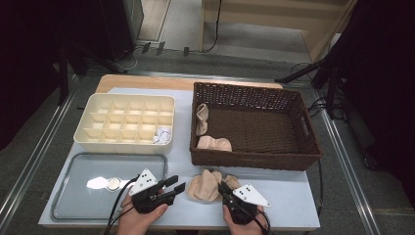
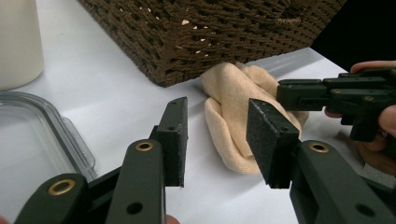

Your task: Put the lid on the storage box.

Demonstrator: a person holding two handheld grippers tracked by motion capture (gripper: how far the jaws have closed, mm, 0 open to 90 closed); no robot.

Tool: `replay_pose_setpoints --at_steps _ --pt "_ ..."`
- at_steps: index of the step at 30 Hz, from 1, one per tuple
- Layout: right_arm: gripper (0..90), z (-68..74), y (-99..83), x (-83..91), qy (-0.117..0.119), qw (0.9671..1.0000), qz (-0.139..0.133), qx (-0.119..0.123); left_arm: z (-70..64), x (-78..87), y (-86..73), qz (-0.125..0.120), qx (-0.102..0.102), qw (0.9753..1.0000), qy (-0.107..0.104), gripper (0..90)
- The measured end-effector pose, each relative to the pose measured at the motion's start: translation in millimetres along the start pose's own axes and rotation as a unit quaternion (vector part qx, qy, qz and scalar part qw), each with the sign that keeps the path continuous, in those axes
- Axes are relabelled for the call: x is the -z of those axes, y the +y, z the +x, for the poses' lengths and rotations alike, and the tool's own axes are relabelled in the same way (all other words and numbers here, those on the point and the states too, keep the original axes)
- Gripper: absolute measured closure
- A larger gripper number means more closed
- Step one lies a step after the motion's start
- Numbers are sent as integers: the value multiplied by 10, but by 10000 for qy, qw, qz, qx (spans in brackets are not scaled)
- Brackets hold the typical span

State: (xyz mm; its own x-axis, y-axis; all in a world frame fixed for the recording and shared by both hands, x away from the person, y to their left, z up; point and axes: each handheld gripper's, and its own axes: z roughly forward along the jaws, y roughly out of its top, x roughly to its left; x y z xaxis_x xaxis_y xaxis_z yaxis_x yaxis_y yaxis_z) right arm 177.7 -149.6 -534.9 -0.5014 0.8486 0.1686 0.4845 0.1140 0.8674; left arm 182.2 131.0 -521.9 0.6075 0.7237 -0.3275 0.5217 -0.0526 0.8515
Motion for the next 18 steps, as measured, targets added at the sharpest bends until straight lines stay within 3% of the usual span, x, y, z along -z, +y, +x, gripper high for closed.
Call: replay_pose_setpoints --at_steps 10,13,15,18 --pt "871 -31 134 252 500 9975 -422 -265 -12 -13 -7 8 -14 10000 -35 603" --pt "874 -72 122 376 638 9963 -378 -427 -20 -18 -10 20 -10 10000 -51 602" --pt "874 -89 108 397 646 9963 -356 -446 -25 -23 -13 17 -22 10000 -47 602" --pt "871 -154 56 420 576 9972 -115 -469 -34 -40 -24 55 -56 9999 -70 602"
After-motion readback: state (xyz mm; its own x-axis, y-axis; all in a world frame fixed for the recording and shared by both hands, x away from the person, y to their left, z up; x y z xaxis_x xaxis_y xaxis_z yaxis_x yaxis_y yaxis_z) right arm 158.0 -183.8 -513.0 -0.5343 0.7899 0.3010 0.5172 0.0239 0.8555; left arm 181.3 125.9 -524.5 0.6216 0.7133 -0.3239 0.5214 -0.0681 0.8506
